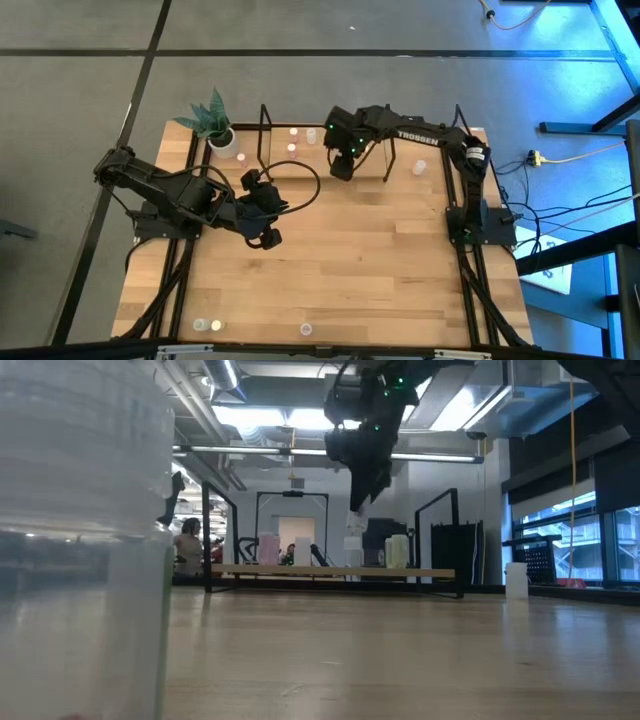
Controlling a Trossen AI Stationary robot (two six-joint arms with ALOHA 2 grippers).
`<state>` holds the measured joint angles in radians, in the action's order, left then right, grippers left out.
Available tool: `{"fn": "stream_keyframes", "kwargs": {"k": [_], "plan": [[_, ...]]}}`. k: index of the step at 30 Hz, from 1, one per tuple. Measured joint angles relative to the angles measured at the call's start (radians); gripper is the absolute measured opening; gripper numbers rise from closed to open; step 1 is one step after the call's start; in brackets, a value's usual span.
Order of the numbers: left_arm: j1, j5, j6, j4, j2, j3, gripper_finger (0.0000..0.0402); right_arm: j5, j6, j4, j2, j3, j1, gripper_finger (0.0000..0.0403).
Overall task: Pick and place medicine bottles onto shelf by color
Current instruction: Put the top transparent pill bottle on the shelf aligned with the other transparent pill bottle
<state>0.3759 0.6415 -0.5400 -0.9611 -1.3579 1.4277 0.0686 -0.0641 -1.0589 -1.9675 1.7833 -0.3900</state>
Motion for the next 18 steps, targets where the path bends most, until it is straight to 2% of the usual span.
{"fn": "stream_keyframes", "kwargs": {"k": [7,11,18], "plan": [[0.000,0.000,0.011,0.000,0.000,0.000,0.0028,-0.047,-0.016,0.100,0.000,-0.058,-0.016,0.0167],[0.000,0.000,0.011,0.000,0.000,0.000,0.0027,-0.118,-0.020,0.124,0.000,-0.068,-0.018,0.0167],[0.000,0.000,0.011,0.000,0.000,0.000,0.0027,-0.123,-0.061,0.144,-0.013,-0.068,-0.044,0.0167]]}}
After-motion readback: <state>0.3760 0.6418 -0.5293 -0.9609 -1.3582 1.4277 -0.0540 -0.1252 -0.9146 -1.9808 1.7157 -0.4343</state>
